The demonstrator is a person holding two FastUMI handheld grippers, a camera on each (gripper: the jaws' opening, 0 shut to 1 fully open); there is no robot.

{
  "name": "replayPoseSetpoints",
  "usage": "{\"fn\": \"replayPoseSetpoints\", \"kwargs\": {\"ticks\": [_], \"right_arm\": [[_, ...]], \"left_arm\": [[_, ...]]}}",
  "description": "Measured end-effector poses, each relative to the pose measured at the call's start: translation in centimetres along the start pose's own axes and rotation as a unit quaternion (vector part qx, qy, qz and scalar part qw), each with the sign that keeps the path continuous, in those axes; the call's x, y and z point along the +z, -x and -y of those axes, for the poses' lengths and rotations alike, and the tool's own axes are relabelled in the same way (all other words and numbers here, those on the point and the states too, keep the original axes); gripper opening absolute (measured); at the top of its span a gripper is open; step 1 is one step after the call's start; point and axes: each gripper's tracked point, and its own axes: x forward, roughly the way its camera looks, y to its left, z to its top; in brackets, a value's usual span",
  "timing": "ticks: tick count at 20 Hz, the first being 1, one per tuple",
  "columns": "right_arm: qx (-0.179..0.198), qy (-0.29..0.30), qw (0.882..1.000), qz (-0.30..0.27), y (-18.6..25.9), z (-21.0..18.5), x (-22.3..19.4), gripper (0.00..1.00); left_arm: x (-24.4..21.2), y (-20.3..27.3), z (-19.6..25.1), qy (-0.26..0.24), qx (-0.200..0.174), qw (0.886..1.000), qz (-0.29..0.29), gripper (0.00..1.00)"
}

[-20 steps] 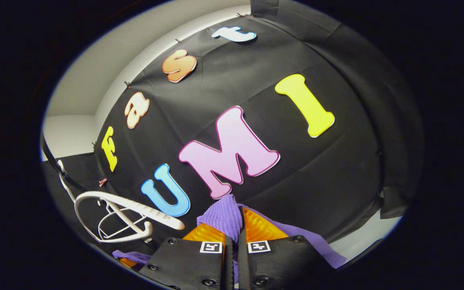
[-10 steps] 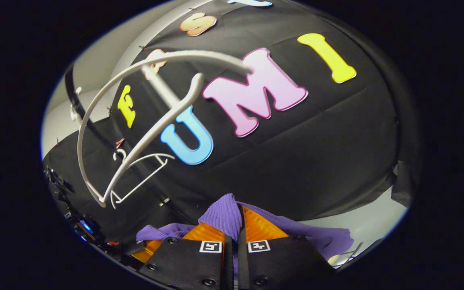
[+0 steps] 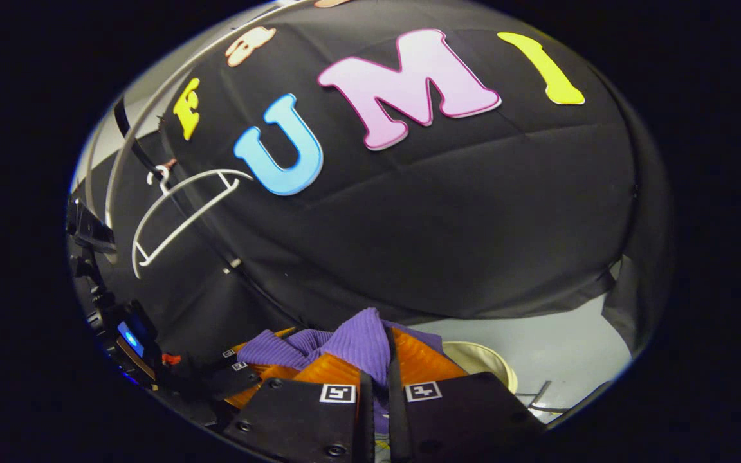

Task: Grasp the clothes on the hanger with both hands and then place them into the laundry hamper below.

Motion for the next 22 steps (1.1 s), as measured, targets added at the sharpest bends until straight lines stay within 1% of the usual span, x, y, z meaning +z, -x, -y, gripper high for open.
{"fn": "replayPoseSetpoints", "kwargs": {"ticks": [1,2,3,4,5,6,7,8,9,10,11,12,18,22], "right_arm": [[-0.005,0.002,1.000,-0.015,-0.5,0.4,-1.0,0.13],[-0.009,-0.006,1.000,-0.030,-0.9,0.8,-2.0,0.20],[0.001,-0.025,0.999,-0.033,-1.2,0.6,-2.4,0.21],[0.009,-0.046,0.998,-0.032,-1.4,0.4,-2.5,0.34],[0.013,-0.060,0.998,-0.028,-1.1,0.2,-2.3,0.46],[0.010,-0.061,0.998,-0.023,-1.4,0.4,-2.1,0.59],[0.005,-0.053,0.998,-0.021,-1.7,0.6,-1.8,0.63],[0.004,-0.045,0.999,-0.019,-1.7,0.5,-1.5,0.74],[0.003,-0.044,0.999,-0.018,-1.8,0.6,-1.5,0.86],[0.000,-0.047,0.999,-0.016,-1.8,0.8,-1.4,0.86],[-0.001,-0.052,0.998,-0.019,-2.3,1.0,-1.4,0.92],[-0.002,-0.060,0.998,-0.020,-2.3,1.1,-1.4,0.98],[-0.016,-0.075,0.997,-0.010,-0.8,1.6,-2.0,0.98],[-0.022,-0.074,0.997,0.019,1.9,0.7,-1.8,0.98]], "left_arm": [[-1.5,-0.4,0.0,0.005,-0.005,1.000,-0.027,0.26],[-2.3,-0.7,0.1,0.013,-0.009,0.999,-0.043,0.28],[-2.7,-0.9,0.1,0.024,-0.012,0.998,-0.051,0.33],[-3.0,-0.9,0.4,0.035,-0.016,0.998,-0.053,0.39],[-2.8,-0.9,0.5,0.043,-0.018,0.998,-0.051,0.39],[-2.6,-1.0,0.3,0.045,-0.015,0.998,-0.049,0.51],[-2.4,-1.1,0.1,0.041,-0.011,0.998,-0.048,0.54],[-2.7,-1.5,-0.3,0.034,-0.006,0.998,-0.049,0.65],[-2.8,-1.5,-0.4,0.028,-0.004,0.998,-0.050,0.70],[-3.1,-1.4,-0.4,0.025,-0.002,0.998,-0.053,0.83],[-3.4,-1.4,-0.4,0.025,-0.005,0.998,-0.056,0.91],[-3.7,-1.3,-0.3,0.028,-0.008,0.998,-0.058,0.94],[-3.5,-0.8,-0.4,0.035,-0.009,0.998,-0.052,0.95],[-4.0,1.5,-0.2,0.022,-0.017,0.999,-0.047,0.95]]}}
